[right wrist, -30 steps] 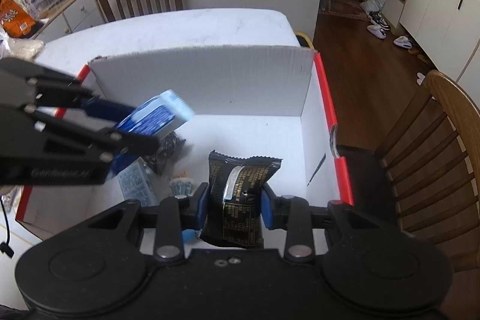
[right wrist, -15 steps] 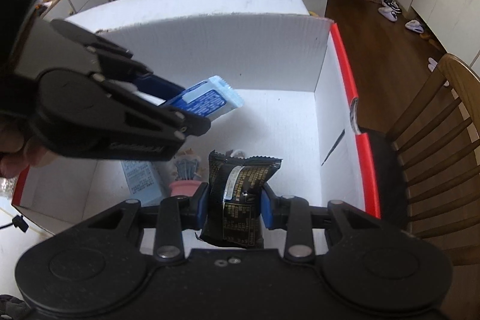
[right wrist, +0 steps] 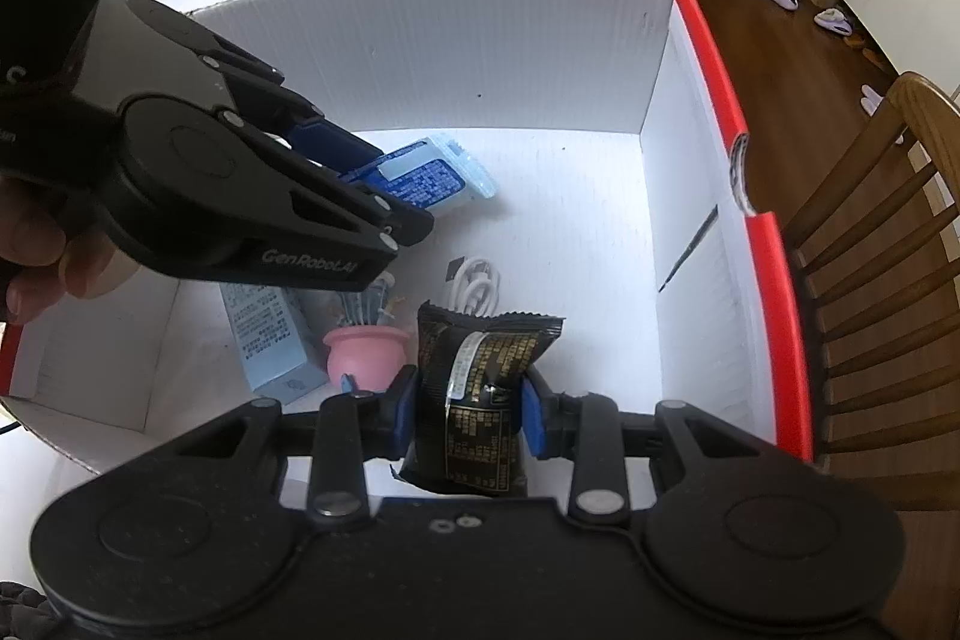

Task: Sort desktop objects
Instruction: 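Lower the black packet into the box with the right tool while the left tool lowers the toothpaste box, then open the right tool to release the packet while the left tool releases the toothpaste box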

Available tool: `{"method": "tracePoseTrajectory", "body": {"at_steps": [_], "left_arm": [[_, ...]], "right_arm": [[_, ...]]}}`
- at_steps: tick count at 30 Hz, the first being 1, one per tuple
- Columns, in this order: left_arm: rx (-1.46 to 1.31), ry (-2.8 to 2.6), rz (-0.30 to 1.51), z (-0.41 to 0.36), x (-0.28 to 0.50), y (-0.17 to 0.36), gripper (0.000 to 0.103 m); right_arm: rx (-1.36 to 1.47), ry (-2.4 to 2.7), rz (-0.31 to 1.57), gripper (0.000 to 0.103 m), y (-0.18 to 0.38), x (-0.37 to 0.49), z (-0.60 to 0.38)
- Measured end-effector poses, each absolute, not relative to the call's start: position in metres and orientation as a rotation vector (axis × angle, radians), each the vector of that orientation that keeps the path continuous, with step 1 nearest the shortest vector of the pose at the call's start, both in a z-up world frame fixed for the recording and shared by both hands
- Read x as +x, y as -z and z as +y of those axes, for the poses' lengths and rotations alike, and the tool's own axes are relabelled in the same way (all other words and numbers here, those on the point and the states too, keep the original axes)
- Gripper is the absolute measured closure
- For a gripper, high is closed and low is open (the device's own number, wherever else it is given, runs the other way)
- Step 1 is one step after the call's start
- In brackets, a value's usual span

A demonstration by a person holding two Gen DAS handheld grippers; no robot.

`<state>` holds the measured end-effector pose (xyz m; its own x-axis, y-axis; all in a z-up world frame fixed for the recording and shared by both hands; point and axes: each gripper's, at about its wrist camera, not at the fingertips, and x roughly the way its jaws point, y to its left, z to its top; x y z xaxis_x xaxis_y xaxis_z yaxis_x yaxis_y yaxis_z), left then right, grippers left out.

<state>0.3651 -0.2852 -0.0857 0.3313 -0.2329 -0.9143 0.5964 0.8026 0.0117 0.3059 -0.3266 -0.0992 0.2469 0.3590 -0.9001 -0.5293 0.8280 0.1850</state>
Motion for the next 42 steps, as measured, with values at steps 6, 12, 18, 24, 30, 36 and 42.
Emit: {"method": "tracePoseTrajectory", "body": {"at_steps": [6, 12, 18, 24, 30, 36, 42], "left_arm": [[0.377, 0.560, 1.125, -0.286, 0.366, 0.091, 0.067], [0.372, 0.556, 1.127, -0.285, 0.367, 0.091, 0.066], [0.357, 0.547, 1.134, -0.282, 0.364, 0.086, 0.062], [0.359, 0.556, 1.113, -0.280, 0.356, 0.074, 0.048], [0.323, 0.555, 1.074, -0.270, 0.347, 0.053, 0.048], [0.301, 0.553, 1.044, -0.260, 0.334, 0.035, 0.048], [0.271, 0.542, 1.026, -0.248, 0.323, 0.025, 0.048]], "right_arm": [[-0.169, -0.601, 1.183, 0.069, 0.104, 0.308, -0.326], [-0.170, -0.597, 1.174, 0.065, 0.103, 0.307, -0.328], [-0.153, -0.590, 1.168, 0.059, 0.102, 0.306, -0.332], [-0.130, -0.588, 1.140, 0.055, 0.091, 0.301, -0.338], [-0.112, -0.611, 1.103, 0.052, 0.075, 0.294, -0.340], [-0.112, -0.632, 1.069, 0.052, 0.060, 0.284, -0.336], [-0.107, -0.639, 1.049, 0.051, 0.049, 0.277, -0.334]]}}
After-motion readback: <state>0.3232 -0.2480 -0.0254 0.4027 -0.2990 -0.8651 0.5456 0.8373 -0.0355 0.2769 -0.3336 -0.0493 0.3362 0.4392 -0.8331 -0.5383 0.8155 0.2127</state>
